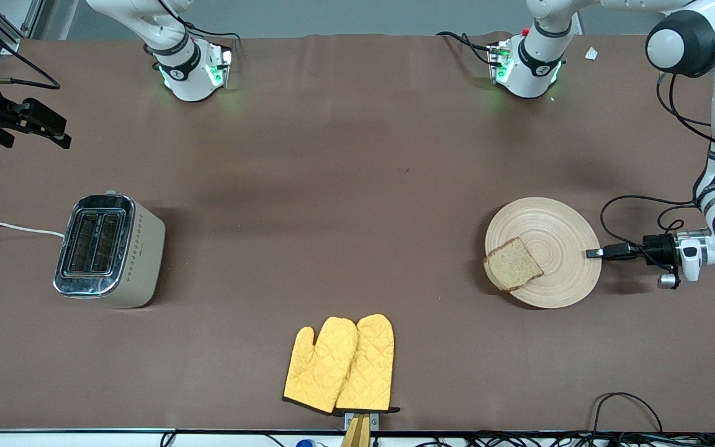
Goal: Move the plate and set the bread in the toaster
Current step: 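Push the plate toward the toaster with the left gripper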
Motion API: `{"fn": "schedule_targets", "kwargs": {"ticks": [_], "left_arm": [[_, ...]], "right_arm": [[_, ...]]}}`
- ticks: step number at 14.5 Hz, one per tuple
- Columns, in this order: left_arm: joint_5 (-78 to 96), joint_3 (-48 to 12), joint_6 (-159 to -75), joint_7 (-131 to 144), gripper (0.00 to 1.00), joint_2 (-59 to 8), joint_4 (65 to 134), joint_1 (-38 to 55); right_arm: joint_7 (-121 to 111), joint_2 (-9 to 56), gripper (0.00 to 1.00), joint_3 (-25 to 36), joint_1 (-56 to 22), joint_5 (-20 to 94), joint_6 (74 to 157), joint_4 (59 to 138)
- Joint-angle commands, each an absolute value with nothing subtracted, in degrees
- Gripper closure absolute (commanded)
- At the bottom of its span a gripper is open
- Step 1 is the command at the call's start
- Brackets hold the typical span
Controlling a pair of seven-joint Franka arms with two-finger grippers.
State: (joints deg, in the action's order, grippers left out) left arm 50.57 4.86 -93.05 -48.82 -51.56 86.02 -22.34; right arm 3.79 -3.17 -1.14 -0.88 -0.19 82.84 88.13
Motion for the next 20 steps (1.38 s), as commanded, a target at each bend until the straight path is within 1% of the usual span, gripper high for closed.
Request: {"fn": "schedule_targets", "kwargs": {"ticks": [1, 3, 5, 7, 10, 11, 14, 15, 17, 20], "left_arm": [[50.63, 4.92, -92.72, -49.83, 0.93, -52.21, 85.08, -22.15], [50.63, 4.83, -92.72, -49.83, 0.99, -52.03, 84.99, -22.15], [50.80, 3.88, -92.72, -50.18, 1.00, -51.94, 84.73, -22.06], [50.71, 0.89, -92.72, -50.71, 1.00, -51.94, 83.41, -22.15], [49.14, -0.52, -92.03, -52.38, 1.00, -51.42, 80.25, -21.71], [47.56, -2.44, -91.59, -52.73, 1.00, -51.33, 78.85, -21.71], [45.00, -8.07, -91.58, -50.81, 1.00, -50.19, 78.40, -21.53], [45.00, -9.91, -91.84, -49.67, 1.00, -50.10, 78.49, -21.01], [45.09, -11.77, -92.20, -47.82, 1.00, -49.31, 78.66, -18.47], [45.79, -12.22, -93.77, -47.29, 1.00, -49.39, 78.84, -13.29]], "right_arm": [[4.13, -4.31, 0.00, -0.97, -0.62, 0.79, 83.06, 89.38], [4.22, -4.31, 0.00, -1.05, -0.70, 0.79, 83.23, 89.30], [4.22, -4.39, 0.00, -0.97, -0.70, 0.79, 82.88, 89.38], [4.04, -4.31, 0.00, -0.97, -0.53, 0.79, 83.14, 89.30], [4.13, -4.39, 0.00, -0.97, -0.53, 0.79, 83.06, 89.38], [4.13, -4.31, 0.00, -0.97, -0.53, 0.79, 83.23, 89.38], [4.04, -4.31, 0.00, -0.88, -0.44, 0.79, 83.23, 89.38], [4.13, -4.31, 0.00, -0.88, -0.44, 0.79, 83.41, 89.38], [4.04, -4.31, 0.00, -0.88, -0.53, 0.79, 83.41, 89.38], [3.96, -4.31, 0.00, -0.88, -0.44, 0.79, 83.23, 89.38]]}}
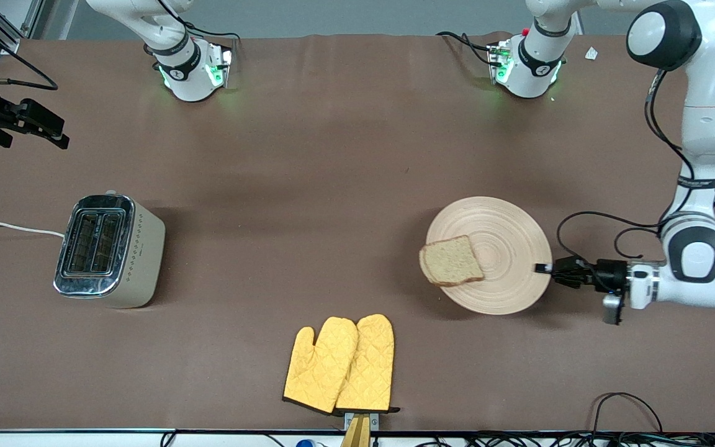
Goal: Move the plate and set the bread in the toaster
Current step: 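Push the plate toward the toaster with the left gripper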
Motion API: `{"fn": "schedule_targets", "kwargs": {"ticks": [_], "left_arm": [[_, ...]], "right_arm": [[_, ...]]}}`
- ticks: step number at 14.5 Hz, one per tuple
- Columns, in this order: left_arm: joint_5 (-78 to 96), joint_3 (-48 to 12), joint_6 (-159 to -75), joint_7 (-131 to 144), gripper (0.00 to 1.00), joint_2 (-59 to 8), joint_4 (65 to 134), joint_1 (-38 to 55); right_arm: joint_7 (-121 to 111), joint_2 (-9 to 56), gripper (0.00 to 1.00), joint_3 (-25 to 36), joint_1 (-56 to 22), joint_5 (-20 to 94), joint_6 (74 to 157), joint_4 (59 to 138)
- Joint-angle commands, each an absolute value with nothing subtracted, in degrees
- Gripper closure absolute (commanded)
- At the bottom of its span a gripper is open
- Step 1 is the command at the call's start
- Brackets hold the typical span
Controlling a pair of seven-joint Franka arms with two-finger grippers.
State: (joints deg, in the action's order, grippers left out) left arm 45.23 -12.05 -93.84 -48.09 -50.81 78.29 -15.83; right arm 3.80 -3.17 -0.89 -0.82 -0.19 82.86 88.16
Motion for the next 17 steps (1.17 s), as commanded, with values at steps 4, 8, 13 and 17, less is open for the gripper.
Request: {"fn": "schedule_targets", "kwargs": {"ticks": [4, 8, 13, 17], "left_arm": [[46.49, -13.09, -96.15, -46.23, 1.00, -49.83, 79.89, -8.80], [49.20, -14.06, -96.76, -45.97, 1.00, -50.27, 81.03, -3.35], [53.16, -14.06, -103.08, -45.97, 1.00, -51.84, 82.88, 2.97], [58.61, -14.06, -111.95, -45.97, 1.00, -55.45, 82.88, 7.03]], "right_arm": [[4.31, -2.56, 0.00, -0.97, -1.05, 6.29, 82.88, 89.73], [5.09, 2.63, 0.00, -1.14, -4.56, 10.10, 89.35, 94.46], [13.97, 6.49, 0.00, -1.14, -11.94, 12.30, 106.77, 105.20], [15.29, 8.62, 0.00, -1.14, -12.57, 20.37, 115.27, 111.15]]}}
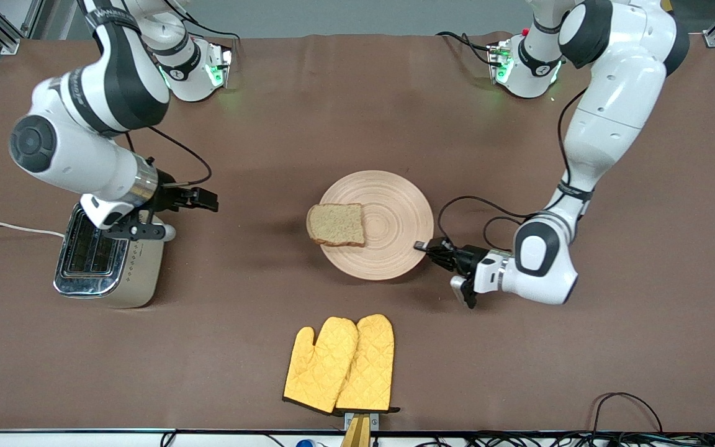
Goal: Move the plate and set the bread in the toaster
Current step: 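Push the plate toward the toaster with the left gripper, then withdraw the left gripper while the right gripper reaches the bread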
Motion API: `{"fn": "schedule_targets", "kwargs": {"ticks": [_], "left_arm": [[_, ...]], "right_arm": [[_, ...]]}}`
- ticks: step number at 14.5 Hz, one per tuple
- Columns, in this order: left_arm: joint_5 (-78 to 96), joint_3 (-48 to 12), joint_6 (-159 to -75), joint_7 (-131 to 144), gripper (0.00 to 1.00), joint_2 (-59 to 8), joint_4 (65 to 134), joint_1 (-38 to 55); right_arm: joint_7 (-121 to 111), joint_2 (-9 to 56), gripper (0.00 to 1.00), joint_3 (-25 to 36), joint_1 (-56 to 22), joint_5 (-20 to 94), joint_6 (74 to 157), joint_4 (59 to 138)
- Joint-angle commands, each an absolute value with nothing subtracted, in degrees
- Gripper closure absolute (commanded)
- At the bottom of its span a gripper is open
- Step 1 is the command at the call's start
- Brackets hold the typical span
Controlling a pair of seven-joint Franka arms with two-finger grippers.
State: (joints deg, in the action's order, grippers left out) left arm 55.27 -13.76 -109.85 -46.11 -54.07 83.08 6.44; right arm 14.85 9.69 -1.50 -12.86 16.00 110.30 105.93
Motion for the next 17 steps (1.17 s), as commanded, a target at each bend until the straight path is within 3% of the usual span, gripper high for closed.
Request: {"fn": "schedule_targets", "kwargs": {"ticks": [1, 3, 5, 6, 7, 13, 17], "left_arm": [[59.84, -14.06, -113.19, -45.97, 1.00, -56.15, 82.79, 7.64], [60.82, -14.06, -115.48, -45.88, 0.94, -56.86, 82.71, 8.96], [60.30, -13.98, -115.66, -42.30, 0.68, -56.60, 82.44, 9.40], [59.86, -13.63, -115.66, -40.10, 0.09, -56.17, 82.27, 9.32], [59.94, -13.45, -115.66, -38.60, 0.00, -55.47, 82.18, 8.88], [51.10, -13.18, -115.31, -22.19, 0.00, -46.77, 79.73, 4.32], [38.61, -13.18, -115.05, -11.54, 0.00, -39.92, 78.49, 0.01]], "right_arm": [[15.38, 8.53, 0.00, -1.23, -12.66, 21.17, 118.71, 113.88], [15.38, 8.53, 0.00, -1.32, -14.58, 22.93, 126.00, 117.84], [15.38, 8.53, 0.00, -1.41, -16.95, 23.81, 133.29, 122.14], [15.38, 8.53, 0.00, -1.41, -18.35, 24.34, 136.64, 123.91], [15.38, 8.70, 0.00, -1.32, -20.37, 25.56, 139.63, 124.97], [15.38, 17.56, 0.00, -1.41, -27.93, 30.30, 148.78, 124.63], [15.38, 22.05, 0.00, -1.41, -28.74, 31.38, 149.94, 120.86]]}}
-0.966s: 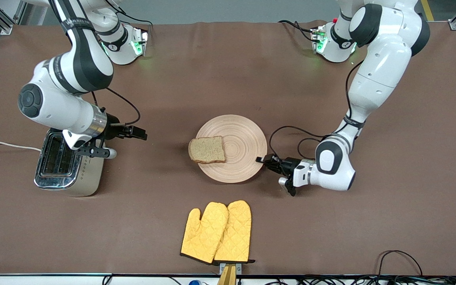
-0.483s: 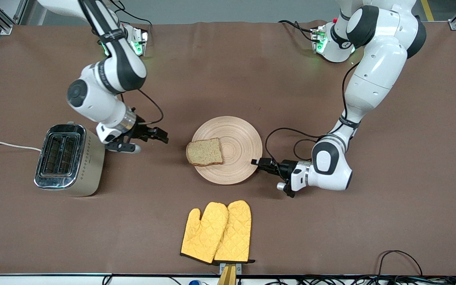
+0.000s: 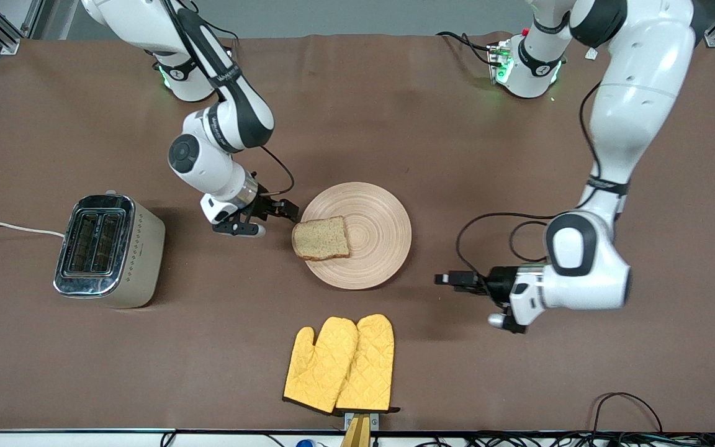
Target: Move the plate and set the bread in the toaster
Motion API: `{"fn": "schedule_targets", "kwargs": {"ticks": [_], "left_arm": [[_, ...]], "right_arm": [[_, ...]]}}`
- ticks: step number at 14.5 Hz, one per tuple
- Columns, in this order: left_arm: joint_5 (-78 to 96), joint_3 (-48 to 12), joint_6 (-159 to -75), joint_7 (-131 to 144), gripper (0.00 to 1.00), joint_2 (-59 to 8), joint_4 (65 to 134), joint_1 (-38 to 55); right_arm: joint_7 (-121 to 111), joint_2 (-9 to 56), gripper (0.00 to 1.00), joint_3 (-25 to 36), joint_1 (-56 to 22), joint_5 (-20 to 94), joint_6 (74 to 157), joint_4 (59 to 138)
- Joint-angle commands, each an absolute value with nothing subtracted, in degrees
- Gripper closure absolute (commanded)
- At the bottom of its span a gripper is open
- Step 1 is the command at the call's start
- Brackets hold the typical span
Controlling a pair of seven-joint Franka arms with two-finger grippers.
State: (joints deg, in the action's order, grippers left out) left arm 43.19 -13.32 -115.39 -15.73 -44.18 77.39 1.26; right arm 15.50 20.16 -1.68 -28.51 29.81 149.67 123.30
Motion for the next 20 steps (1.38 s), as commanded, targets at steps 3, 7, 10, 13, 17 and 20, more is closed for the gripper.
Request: {"fn": "schedule_targets", "kwargs": {"ticks": [3, 7, 10, 13, 17, 20], "left_arm": [[28.08, -13.01, -114.79, 1.01, 0.00, -33.33, 78.49, -1.58], [5.58, -14.06, -104.44, 14.40, 0.00, -26.38, 78.40, -0.62], [-3.23, -14.06, -98.19, 14.68, 0.00, -20.58, 78.40, 0.44], [-5.18, -13.10, -96.42, 13.72, 0.00, -14.26, 78.92, 0.18], [-2.82, -5.37, -90.80, 12.57, 0.00, -5.12, 82.61, 2.28], [-0.10, -3.43, -87.98, 10.03, 0.00, -2.21, 83.06, 2.37]], "right_arm": [[15.47, 25.57, 0.09, -1.41, -28.92, 31.64, 151.61, 117.00], [15.56, 26.72, 0.35, -1.41, -29.09, 31.82, 151.08, 115.23], [15.56, 27.42, 0.48, -1.49, -29.27, 31.90, 151.35, 114.70], [15.56, 27.51, 0.60, -1.41, -30.32, 33.84, 151.52, 114.26], [15.56, 27.77, 0.84, -1.41, -30.41, 33.84, 151.52, 114.08], [15.47, 27.86, 0.96, -1.41, -30.50, 33.84, 151.61, 114.08]]}}
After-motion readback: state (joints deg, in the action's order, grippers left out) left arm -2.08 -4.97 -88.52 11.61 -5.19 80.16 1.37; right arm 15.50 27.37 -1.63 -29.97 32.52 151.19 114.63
